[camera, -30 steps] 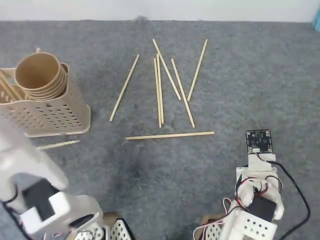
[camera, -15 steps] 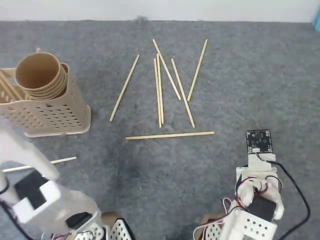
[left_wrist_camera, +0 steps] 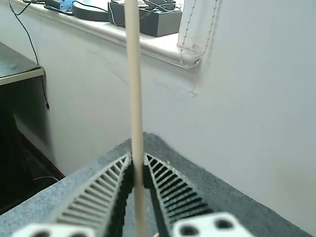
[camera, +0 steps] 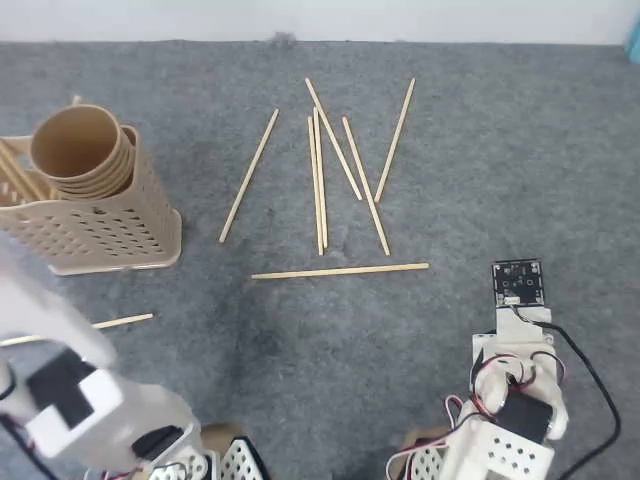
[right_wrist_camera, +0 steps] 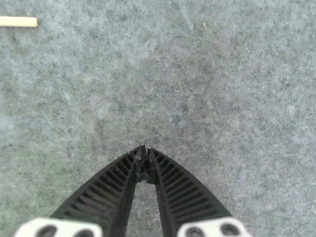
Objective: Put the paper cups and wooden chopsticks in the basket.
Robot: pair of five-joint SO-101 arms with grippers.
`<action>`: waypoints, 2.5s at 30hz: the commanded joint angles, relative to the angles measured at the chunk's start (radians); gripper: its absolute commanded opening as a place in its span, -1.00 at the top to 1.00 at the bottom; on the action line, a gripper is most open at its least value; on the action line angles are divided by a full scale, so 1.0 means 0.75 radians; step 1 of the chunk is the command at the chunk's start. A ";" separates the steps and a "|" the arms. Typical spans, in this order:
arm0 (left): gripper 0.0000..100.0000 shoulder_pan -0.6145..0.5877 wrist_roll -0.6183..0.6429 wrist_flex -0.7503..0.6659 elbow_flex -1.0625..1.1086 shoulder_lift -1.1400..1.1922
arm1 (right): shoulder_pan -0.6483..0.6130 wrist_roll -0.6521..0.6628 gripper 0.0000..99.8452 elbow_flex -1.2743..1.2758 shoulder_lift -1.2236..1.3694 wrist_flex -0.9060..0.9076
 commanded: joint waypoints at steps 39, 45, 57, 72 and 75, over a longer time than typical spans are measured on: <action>0.97 0.045 0.023 -0.601 1.220 -0.608 | 0.021 0.020 0.98 -0.008 -0.024 0.009; 0.97 0.045 0.016 -1.154 1.613 -0.610 | 0.019 0.020 0.98 -0.008 -0.024 0.009; 0.94 0.023 -0.121 -1.491 1.947 -0.610 | 0.015 0.020 0.98 -0.008 -0.024 0.005; 0.46 -0.082 -0.033 -1.416 2.086 -0.933 | 0.015 0.020 0.98 -0.006 -0.024 0.001; 0.46 -0.117 -0.033 -1.332 2.190 -1.164 | 0.015 0.020 0.98 -0.006 -0.024 0.001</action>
